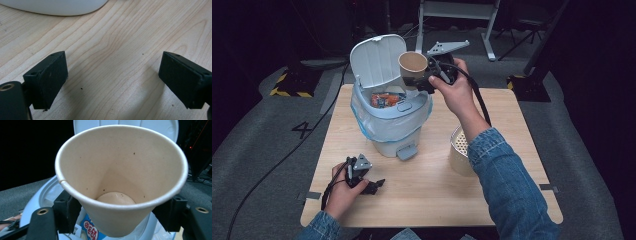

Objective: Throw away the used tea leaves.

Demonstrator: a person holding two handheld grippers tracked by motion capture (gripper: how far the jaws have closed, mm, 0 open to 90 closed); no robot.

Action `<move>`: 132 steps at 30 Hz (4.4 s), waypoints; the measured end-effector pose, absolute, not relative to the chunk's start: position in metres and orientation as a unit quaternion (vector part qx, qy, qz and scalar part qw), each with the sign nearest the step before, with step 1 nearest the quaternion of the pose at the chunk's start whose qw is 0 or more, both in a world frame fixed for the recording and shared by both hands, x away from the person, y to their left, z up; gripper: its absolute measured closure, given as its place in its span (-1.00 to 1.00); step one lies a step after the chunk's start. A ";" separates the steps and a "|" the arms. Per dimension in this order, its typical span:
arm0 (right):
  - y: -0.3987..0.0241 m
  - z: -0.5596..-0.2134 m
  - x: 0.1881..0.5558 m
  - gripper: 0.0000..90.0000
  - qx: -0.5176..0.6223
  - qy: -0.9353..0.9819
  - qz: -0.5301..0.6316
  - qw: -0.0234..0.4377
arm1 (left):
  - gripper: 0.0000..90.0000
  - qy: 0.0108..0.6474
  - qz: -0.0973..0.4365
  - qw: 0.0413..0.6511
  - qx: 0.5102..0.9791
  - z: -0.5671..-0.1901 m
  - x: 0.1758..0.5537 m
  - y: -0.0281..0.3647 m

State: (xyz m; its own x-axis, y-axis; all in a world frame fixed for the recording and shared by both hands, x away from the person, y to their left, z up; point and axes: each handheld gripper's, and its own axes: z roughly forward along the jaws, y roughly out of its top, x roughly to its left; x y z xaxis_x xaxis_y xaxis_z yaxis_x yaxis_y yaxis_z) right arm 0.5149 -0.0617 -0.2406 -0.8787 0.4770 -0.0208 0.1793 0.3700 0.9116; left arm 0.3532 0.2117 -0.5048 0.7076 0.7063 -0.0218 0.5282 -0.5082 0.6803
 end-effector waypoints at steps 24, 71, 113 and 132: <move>-0.025 -0.267 0.523 -0.67 0.226 0.814 0.509 0.168 | -0.80 0.360 0.130 0.342 0.859 -0.505 0.353 0.212; -0.252 -0.256 0.414 -0.49 0.255 0.819 0.473 0.200 | -0.79 0.344 0.125 0.344 0.865 -0.505 0.354 0.219; -0.368 -0.444 0.373 -0.50 0.390 0.807 0.407 0.179 | -0.78 0.346 0.127 0.344 0.864 -0.505 0.353 0.218; -0.358 -0.491 0.369 -0.64 0.403 0.824 0.348 0.192 | -0.78 0.345 0.129 0.342 0.864 -0.505 0.353 0.219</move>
State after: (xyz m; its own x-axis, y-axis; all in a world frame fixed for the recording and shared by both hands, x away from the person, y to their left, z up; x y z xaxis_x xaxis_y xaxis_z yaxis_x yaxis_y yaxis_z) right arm 0.3686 -0.3576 -0.4908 -0.6011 0.7984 -0.0358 0.5311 0.4325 0.7286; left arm 0.3534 0.2186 -0.5049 0.7281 0.6853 -0.0138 0.5088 -0.5268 0.6809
